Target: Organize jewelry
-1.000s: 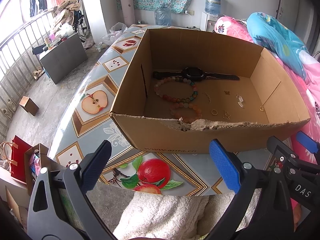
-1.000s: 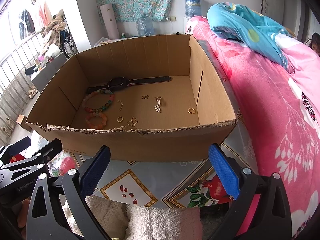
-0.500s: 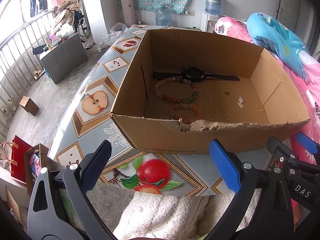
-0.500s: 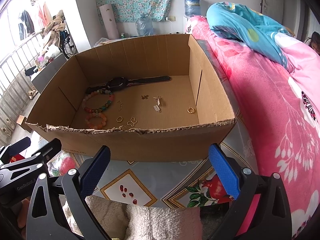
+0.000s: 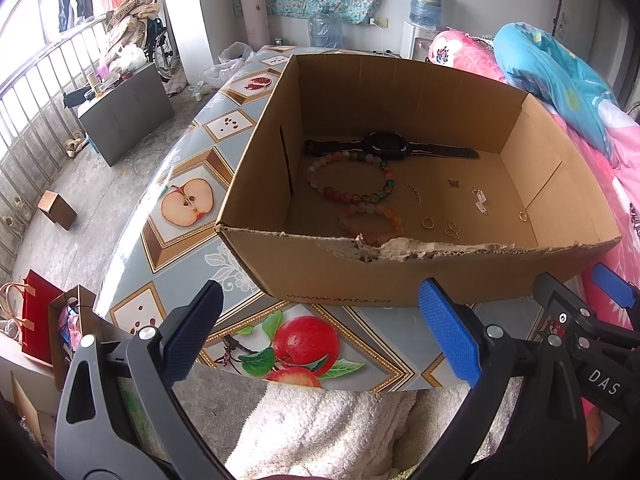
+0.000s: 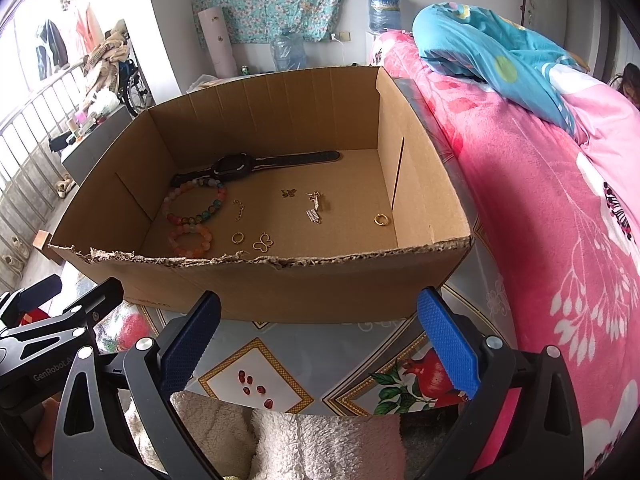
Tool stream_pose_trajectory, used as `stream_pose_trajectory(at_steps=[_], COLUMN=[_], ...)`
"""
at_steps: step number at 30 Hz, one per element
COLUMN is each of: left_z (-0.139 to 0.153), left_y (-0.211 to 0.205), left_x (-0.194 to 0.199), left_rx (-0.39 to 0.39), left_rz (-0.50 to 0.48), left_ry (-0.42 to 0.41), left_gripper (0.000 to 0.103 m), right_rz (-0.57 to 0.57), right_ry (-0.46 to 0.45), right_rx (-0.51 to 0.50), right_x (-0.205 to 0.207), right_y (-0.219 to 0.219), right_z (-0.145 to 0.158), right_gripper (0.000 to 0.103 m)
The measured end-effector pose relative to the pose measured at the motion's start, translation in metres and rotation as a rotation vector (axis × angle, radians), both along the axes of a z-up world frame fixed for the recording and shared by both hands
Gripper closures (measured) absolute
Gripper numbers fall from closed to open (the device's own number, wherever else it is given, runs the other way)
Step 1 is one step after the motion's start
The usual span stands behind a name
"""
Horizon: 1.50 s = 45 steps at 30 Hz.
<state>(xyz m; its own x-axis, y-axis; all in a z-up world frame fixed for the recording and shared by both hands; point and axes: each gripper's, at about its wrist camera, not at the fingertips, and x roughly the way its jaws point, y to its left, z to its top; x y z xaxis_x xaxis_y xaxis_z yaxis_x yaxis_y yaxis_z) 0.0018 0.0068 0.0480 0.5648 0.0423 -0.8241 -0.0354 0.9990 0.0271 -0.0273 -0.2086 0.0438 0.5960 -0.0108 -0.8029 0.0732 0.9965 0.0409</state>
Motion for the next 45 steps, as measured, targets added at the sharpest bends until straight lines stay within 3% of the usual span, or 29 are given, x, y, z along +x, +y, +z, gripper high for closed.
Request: stream_pose_trajectory(at_steps=[24, 45], left_z=[0.0, 0.001], left_y=[0.016, 0.006], left_x=[0.016, 0.022], left_rx=[-0.052, -0.043], left_rz=[0.014, -0.004], left_ry=[0.144, 0.142], left_gripper=[0.008, 0.008], right_rz=[-0.034, -0.041], right_ry=[0.056, 0.069], right_rx=[0.018, 0.017], right_x=[0.01, 0.012], right_y=[0.003, 0.005], right_z=[-0.003, -0.003], right_gripper=[0.006, 0.006])
